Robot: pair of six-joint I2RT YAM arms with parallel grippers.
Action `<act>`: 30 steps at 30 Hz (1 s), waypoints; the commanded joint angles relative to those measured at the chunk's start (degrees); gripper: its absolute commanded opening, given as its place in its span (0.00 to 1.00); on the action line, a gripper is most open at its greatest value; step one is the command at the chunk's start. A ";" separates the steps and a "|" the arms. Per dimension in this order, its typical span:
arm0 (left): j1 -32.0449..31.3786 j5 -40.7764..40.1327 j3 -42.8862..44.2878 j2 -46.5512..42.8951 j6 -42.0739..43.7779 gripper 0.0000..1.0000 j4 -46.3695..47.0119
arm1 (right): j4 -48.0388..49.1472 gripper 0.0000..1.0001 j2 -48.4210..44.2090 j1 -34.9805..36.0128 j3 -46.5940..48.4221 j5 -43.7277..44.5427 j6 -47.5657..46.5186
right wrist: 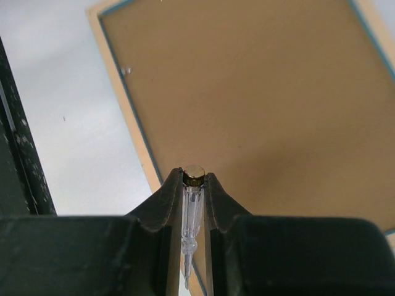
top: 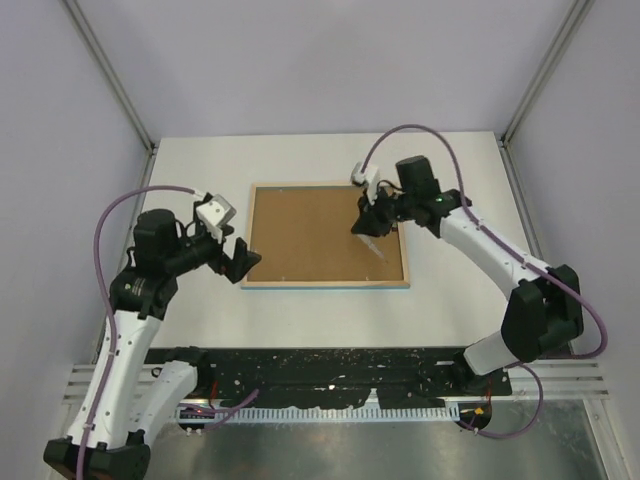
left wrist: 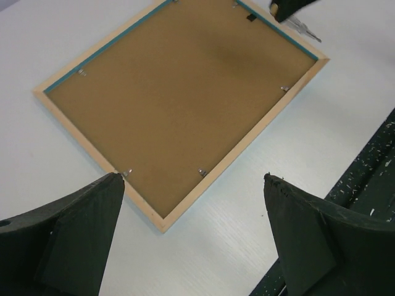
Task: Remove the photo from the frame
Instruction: Pick up the screwdriver from the center of the board.
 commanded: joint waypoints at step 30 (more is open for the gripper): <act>-27.38 18.10 25.90 45.74 -36.62 0.99 29.44 | 99.79 0.08 -9.77 -19.16 -25.77 -7.51 93.38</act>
